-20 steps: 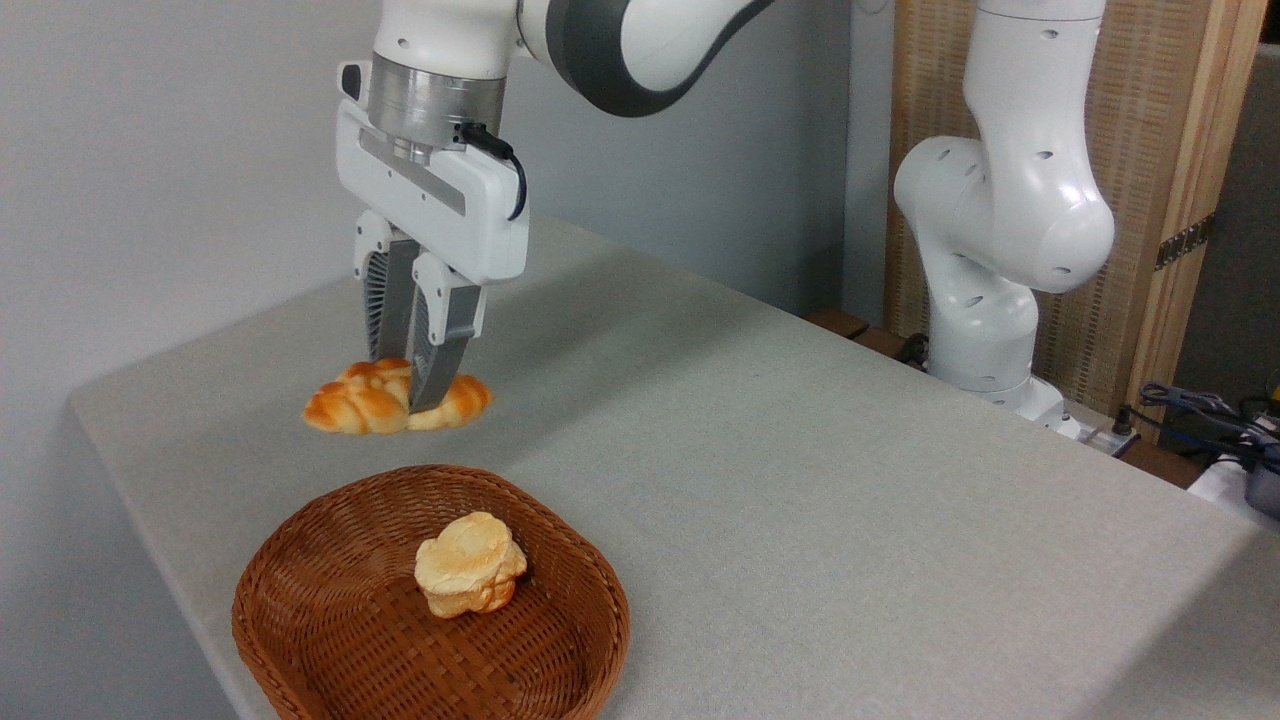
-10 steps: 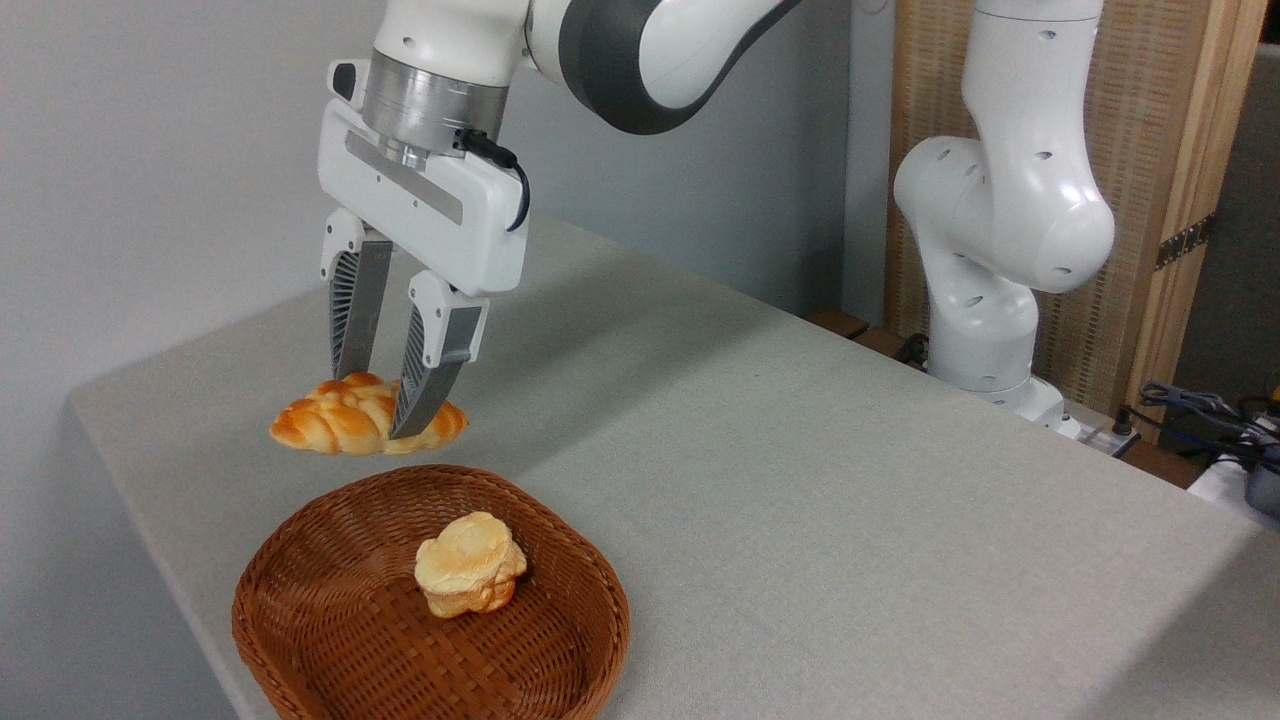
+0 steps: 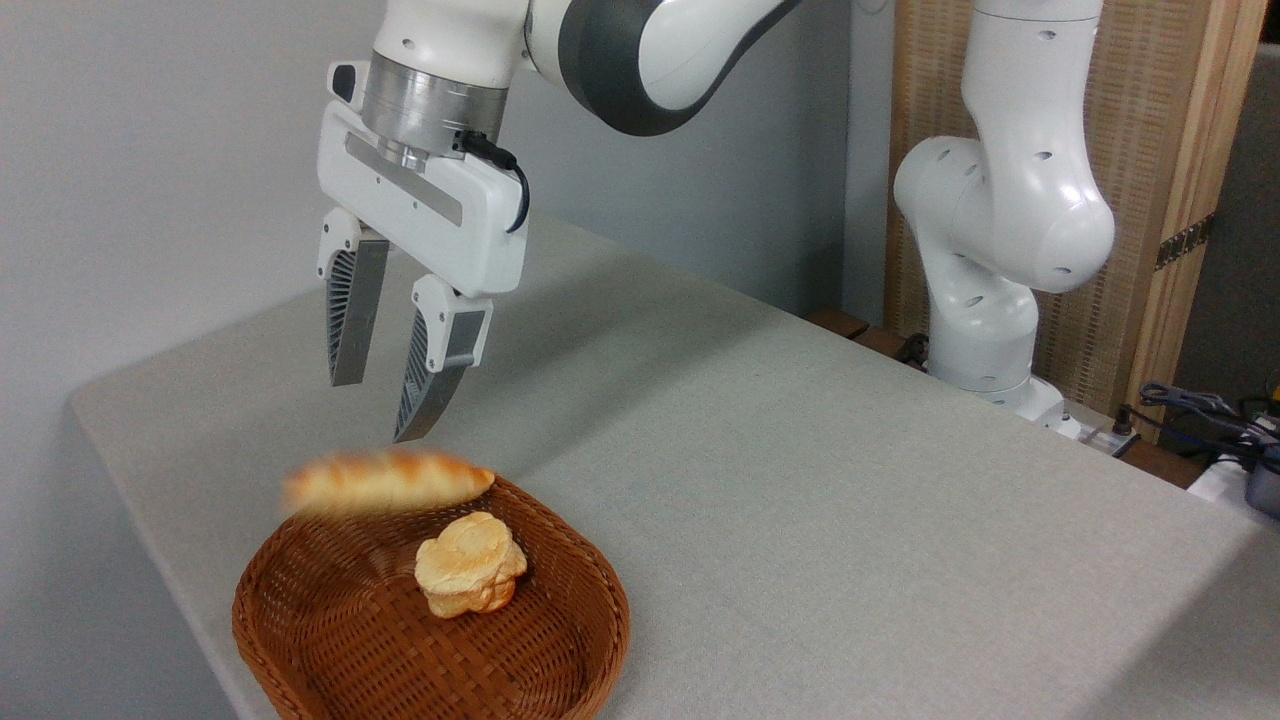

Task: Put bread into the basket

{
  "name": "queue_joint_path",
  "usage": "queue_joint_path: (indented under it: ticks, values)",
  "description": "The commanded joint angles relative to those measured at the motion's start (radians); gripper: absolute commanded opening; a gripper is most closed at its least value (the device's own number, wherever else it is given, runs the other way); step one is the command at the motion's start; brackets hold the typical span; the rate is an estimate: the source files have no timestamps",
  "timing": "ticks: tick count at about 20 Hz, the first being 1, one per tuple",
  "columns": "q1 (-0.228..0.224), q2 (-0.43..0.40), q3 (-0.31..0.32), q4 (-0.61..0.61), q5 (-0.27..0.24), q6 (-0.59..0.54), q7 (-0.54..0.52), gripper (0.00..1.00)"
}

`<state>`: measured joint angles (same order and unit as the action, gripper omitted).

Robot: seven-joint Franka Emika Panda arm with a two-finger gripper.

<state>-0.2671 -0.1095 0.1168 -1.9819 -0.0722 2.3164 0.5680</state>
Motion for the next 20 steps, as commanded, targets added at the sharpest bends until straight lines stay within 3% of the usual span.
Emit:
queue_joint_path:
  ticks: [1,9,13,17,20]
  values:
    - [-0.004,-0.001,0.009,0.0,-0.009,0.02,0.006,1.0]
    - [-0.006,-0.016,0.007,0.003,-0.008,0.0,-0.051,1.0]
    - [-0.006,-0.021,0.006,0.079,-0.003,-0.237,-0.066,1.0]
    - [-0.006,-0.021,0.0,0.127,0.055,-0.454,-0.068,1.0]
    - [-0.008,-0.022,-0.005,0.126,0.055,-0.496,-0.066,1.0]
